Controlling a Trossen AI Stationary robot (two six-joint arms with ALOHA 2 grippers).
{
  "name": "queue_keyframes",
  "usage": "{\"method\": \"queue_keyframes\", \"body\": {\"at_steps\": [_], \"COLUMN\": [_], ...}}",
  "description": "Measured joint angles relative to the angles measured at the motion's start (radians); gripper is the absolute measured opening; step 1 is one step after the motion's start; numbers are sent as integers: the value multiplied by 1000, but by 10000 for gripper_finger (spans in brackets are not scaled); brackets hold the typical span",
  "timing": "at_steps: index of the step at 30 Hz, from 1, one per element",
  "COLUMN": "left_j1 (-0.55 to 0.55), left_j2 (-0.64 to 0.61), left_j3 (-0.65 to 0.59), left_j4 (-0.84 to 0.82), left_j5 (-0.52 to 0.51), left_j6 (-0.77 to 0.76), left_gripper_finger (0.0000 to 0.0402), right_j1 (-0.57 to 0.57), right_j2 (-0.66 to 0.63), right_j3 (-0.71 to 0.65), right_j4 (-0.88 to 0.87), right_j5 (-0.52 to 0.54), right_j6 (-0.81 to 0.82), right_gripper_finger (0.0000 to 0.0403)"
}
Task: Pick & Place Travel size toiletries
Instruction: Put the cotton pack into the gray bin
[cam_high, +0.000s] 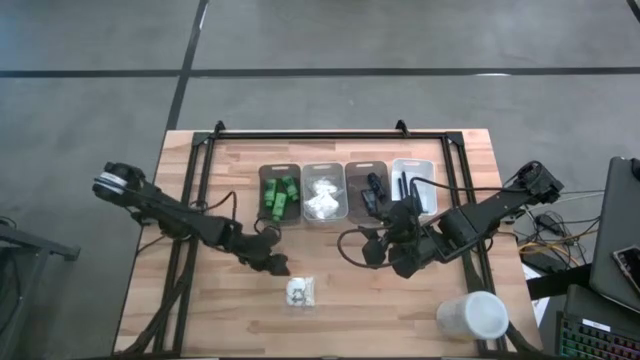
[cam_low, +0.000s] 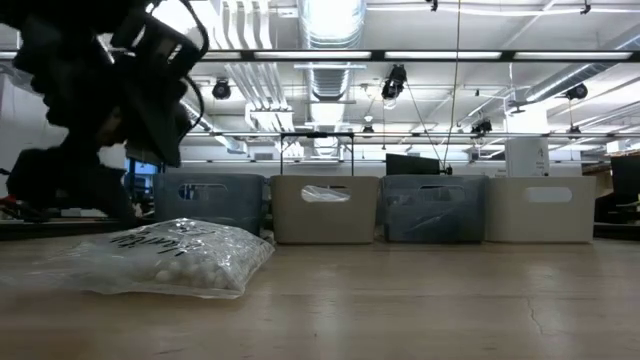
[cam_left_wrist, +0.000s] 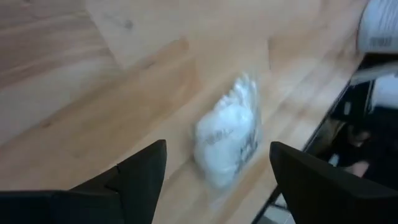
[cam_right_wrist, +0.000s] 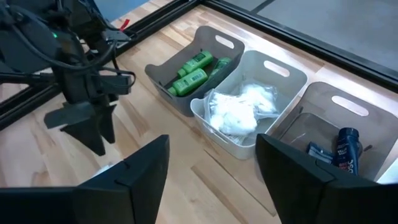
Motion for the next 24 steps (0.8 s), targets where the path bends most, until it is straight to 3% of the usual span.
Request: {"method": "queue_keyframes", "body": {"at_steps": [7,16,24], "left_j1": [-27,-28,-31], "left_j2": [31,194,295], "left_j3": [-37,101,179], "left_j4": [47,43,33], "left_j5": [-18,-26,-5], "left_j6": [-67,-16,57], "left_gripper_finger": [288,288,277], "right_j1": [0,0,0], "right_j2": [0,0,0], "right_j3": [-2,-4,-4], "right_j4": [0,-2,-13], "right_j5": [0,0,0], "right_j6": [-7,-11,-11], "right_gripper_finger": [250,258,234]}}
